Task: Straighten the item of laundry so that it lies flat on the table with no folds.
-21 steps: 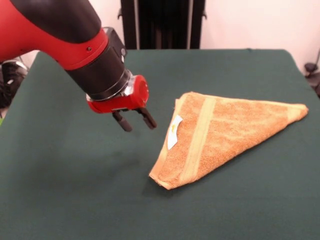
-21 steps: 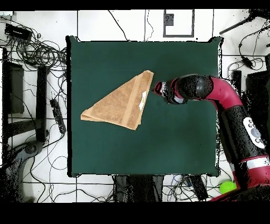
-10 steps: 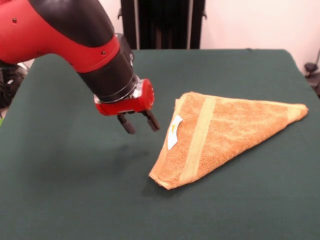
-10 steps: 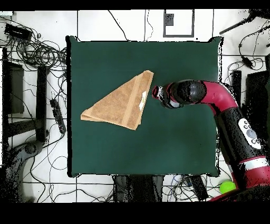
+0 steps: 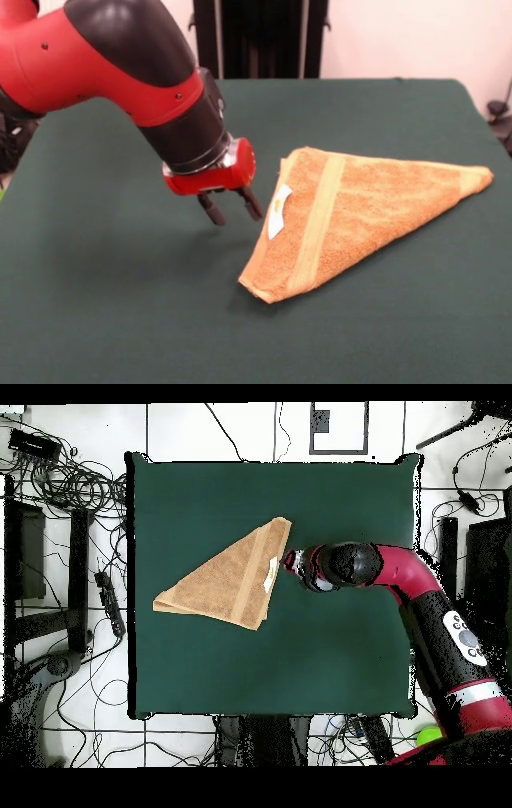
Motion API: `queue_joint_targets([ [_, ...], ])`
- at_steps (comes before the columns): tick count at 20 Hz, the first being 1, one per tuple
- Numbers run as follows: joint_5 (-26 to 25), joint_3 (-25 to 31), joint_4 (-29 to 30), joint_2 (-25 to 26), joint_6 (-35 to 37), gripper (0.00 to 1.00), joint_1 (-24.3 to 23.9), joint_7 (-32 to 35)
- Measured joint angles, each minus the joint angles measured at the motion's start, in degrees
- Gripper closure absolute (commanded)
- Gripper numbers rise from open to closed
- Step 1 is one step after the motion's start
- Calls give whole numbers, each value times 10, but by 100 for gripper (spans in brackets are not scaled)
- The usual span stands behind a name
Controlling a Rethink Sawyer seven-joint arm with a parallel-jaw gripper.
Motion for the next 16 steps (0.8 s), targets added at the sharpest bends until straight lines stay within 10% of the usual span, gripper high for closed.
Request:
queue_joint_targets([
  [16,84,0,43,52,-81,0,-18,0],
])
